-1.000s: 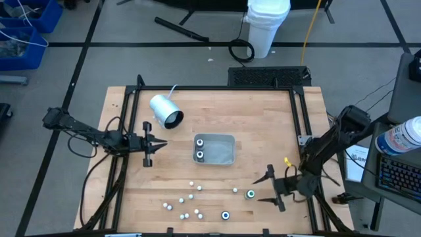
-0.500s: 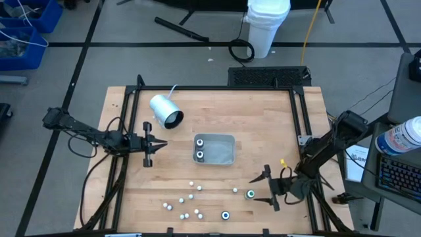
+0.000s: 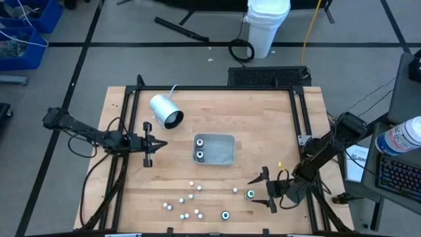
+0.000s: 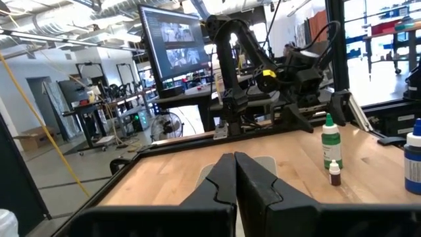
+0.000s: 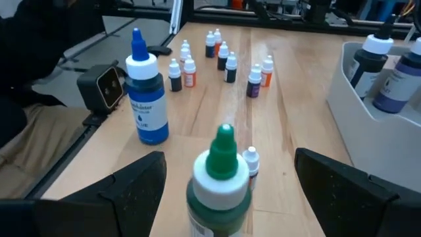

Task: Pick & Place food coloring
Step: Put the big green food coloring bottle into the gray bin

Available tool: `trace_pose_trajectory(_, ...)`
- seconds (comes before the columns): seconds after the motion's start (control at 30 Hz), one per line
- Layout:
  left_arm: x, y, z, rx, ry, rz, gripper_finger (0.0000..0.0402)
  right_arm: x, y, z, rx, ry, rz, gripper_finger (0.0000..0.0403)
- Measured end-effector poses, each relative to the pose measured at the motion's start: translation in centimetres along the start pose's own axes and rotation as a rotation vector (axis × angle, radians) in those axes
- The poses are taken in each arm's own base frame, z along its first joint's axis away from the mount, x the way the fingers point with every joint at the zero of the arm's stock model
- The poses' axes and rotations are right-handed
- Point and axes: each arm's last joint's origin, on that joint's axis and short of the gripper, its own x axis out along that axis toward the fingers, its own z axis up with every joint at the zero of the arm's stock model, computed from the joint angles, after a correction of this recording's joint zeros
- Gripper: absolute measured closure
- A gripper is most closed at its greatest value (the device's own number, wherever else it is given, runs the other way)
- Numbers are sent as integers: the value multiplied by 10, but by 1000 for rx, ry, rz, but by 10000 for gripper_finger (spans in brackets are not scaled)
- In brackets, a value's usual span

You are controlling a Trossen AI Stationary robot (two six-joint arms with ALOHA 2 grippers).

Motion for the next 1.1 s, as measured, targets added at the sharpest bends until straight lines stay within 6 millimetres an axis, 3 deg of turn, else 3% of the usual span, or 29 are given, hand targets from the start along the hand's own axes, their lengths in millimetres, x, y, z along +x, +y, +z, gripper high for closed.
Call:
trace_pose_trajectory(0.4,0,0,-1,1,5,-1,352,3,-3,-1,2,33,-23,86)
trace_pose_trajectory(1.1,0,0,-1,7,6,-2,356,3,-3,-4,-9,54,-30,191)
